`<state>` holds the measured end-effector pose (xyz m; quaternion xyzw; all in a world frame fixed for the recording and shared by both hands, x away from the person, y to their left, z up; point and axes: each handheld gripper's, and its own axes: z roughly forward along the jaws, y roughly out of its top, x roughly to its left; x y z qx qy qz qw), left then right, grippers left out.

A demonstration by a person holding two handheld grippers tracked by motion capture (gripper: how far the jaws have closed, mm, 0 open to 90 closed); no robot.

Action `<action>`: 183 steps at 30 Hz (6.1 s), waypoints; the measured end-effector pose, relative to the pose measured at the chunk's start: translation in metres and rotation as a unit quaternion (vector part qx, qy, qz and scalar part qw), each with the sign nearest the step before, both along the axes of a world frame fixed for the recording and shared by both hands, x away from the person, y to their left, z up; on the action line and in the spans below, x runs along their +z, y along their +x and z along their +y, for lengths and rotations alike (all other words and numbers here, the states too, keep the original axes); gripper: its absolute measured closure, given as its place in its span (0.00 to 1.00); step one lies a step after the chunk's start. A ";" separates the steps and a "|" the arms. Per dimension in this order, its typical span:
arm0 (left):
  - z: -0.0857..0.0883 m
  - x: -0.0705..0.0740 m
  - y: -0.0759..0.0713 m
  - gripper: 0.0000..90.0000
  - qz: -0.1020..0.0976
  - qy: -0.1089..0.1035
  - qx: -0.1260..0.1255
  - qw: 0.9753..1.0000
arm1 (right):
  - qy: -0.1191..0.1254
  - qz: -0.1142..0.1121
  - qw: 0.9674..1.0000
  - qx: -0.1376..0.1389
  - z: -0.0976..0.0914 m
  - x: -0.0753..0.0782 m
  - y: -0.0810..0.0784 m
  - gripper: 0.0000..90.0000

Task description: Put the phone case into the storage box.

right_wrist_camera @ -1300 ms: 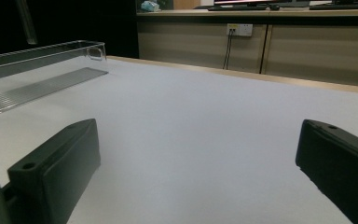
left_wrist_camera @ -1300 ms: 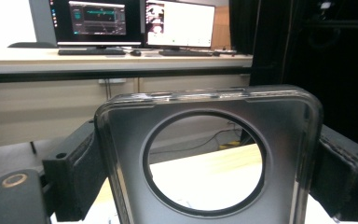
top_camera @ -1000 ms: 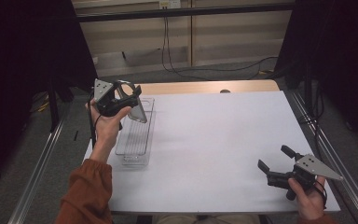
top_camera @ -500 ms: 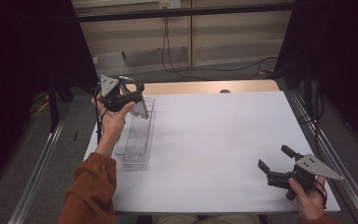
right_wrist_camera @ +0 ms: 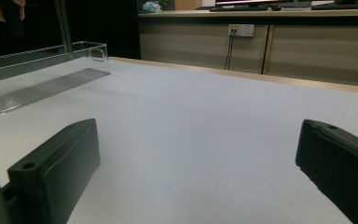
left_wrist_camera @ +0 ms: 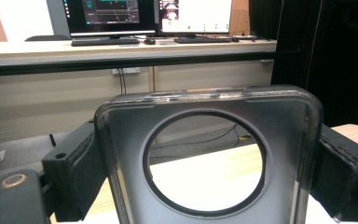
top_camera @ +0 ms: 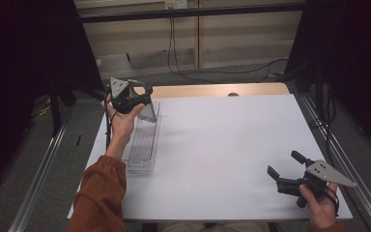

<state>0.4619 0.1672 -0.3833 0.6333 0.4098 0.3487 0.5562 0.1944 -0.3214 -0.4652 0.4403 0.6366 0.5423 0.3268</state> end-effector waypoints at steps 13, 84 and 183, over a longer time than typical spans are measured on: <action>-0.001 -0.014 0.012 0.12 0.011 0.021 0.013 1.000 | 0.002 0.002 1.000 0.002 0.000 0.000 0.000 0.00; -0.009 -0.040 0.057 0.09 0.044 0.015 0.055 0.997 | 0.003 0.009 1.000 0.010 -0.001 -0.003 0.000 0.00; 0.017 -0.021 -0.009 0.02 -0.008 -0.012 -0.050 0.999 | 0.008 0.010 1.000 0.018 0.001 -0.004 0.006 0.00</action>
